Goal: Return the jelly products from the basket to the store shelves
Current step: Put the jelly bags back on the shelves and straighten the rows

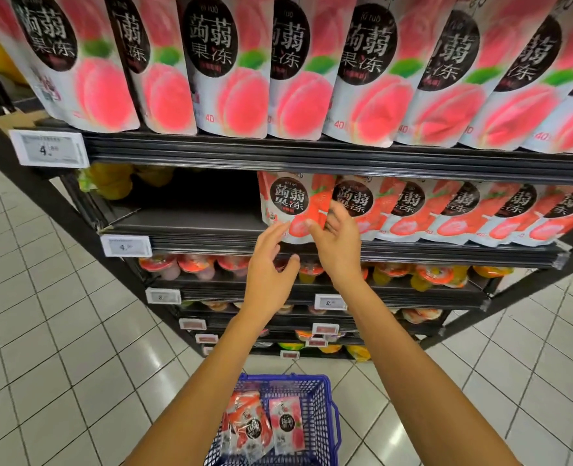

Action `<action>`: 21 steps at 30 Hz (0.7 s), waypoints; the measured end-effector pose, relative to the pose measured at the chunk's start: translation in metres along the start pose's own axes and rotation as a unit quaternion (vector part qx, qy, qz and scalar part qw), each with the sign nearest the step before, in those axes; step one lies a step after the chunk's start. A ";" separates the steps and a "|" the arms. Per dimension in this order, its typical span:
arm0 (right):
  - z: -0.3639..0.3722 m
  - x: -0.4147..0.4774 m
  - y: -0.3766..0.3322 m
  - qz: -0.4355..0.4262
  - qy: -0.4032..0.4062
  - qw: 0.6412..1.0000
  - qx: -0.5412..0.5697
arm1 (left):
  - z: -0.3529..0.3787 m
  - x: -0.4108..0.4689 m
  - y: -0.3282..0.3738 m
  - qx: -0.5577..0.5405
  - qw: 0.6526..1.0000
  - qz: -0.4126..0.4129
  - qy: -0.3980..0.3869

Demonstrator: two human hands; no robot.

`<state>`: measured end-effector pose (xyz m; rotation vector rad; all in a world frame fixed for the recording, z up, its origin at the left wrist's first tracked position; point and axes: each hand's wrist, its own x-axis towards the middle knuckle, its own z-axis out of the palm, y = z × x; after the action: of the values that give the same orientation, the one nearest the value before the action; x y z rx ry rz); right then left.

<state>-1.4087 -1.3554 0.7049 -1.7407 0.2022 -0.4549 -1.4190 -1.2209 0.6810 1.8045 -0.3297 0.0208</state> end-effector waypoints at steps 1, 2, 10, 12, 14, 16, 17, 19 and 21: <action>-0.004 -0.002 0.003 -0.005 -0.001 0.999 -0.032 | 0.001 0.000 -0.001 0.000 1.000 0.003 -0.001; -0.007 -0.005 0.006 -0.008 0.006 0.998 -0.069 | 0.001 0.000 -0.002 0.001 1.000 0.006 -0.002; -0.007 -0.008 0.015 0.030 0.079 0.960 -0.266 | 0.006 0.004 -0.003 0.007 1.000 -0.006 0.001; -0.004 -0.006 0.014 0.039 0.094 0.951 -0.291 | 0.005 0.007 -0.002 0.000 1.000 -0.013 0.002; -0.001 -0.005 0.014 0.047 0.102 0.946 -0.304 | 0.005 0.011 -0.001 -0.016 1.000 -0.022 0.005; -0.001 -0.005 0.016 0.043 0.114 0.945 -0.304 | 0.006 0.011 0.000 -0.030 0.999 -0.029 0.004; -0.002 -0.006 0.017 0.041 0.118 0.944 -0.305 | 0.008 0.010 0.000 -0.034 0.999 -0.030 0.002; -0.006 -0.007 0.019 0.044 0.121 0.941 -0.311 | 0.012 0.008 0.001 -0.042 0.999 -0.027 -0.005; -0.010 -0.008 0.022 0.050 0.130 0.940 -0.313 | 0.016 0.007 0.003 -0.052 0.998 -0.026 -0.012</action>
<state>-1.4175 -1.3667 0.6841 -2.2718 0.6811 -0.5863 -1.4157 -1.2385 0.6805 1.7104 -0.2958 -0.0528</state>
